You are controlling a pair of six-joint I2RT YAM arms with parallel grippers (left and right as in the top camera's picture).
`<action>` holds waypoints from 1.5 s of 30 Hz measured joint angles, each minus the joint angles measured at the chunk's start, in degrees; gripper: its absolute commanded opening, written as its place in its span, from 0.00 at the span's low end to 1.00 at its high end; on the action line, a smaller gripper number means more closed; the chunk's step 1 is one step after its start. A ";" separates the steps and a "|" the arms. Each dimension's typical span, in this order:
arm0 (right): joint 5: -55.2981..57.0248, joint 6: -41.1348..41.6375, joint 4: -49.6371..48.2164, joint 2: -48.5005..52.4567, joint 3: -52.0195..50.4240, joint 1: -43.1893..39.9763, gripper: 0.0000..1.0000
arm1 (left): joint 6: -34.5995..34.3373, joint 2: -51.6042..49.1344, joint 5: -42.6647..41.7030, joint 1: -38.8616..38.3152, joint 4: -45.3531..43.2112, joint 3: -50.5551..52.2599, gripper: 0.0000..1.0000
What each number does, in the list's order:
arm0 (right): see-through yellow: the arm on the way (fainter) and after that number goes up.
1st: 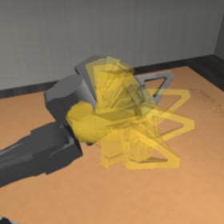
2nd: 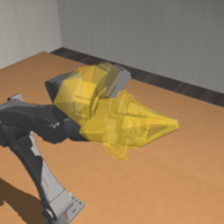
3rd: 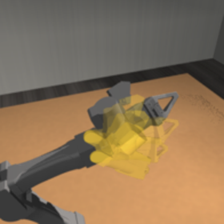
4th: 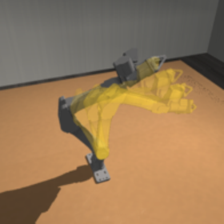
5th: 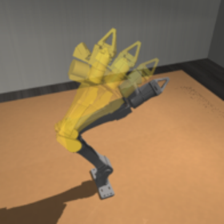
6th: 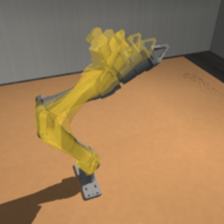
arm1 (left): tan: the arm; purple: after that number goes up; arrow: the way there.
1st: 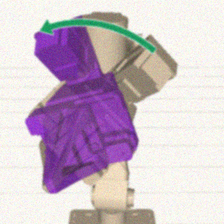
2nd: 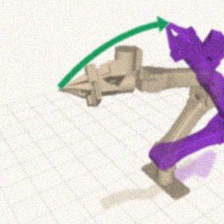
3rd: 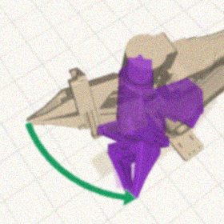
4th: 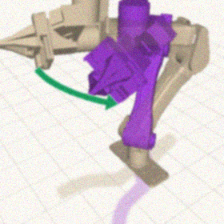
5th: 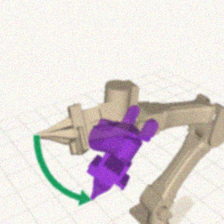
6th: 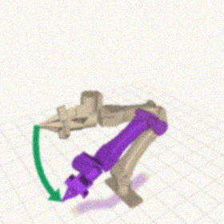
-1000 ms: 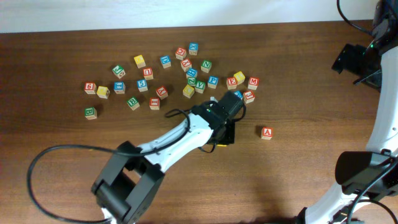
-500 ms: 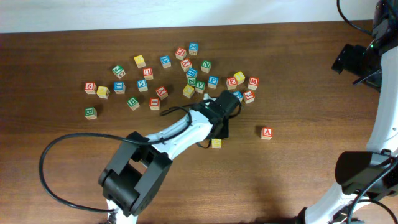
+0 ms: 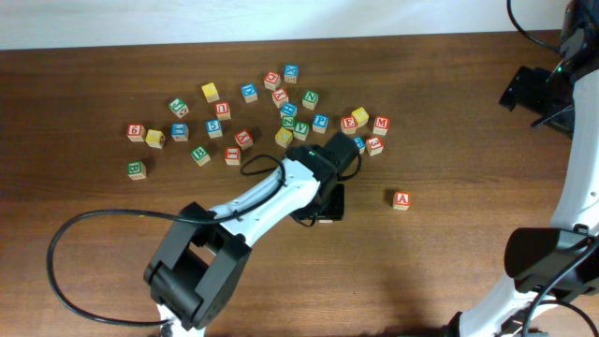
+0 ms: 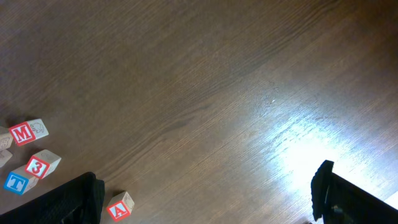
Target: Spell out RSS
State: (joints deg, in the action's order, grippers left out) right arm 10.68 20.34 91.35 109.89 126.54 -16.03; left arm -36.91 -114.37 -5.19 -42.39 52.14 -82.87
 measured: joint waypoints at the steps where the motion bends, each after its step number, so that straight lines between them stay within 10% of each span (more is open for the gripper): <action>1: 0.00 -0.02 0.00 0.00 0.00 0.00 0.98 | 0.00 0.00 0.02 -0.63 0.00 0.09 0.46; 45: 0.00 -0.04 0.00 0.00 0.00 0.00 0.98 | 0.00 -2.25 7.58 3.08 -11.89 3.48 0.32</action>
State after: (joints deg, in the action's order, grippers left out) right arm 10.68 20.29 91.35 109.89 126.54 -16.03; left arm -36.91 -116.62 2.39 -39.31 40.25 -79.40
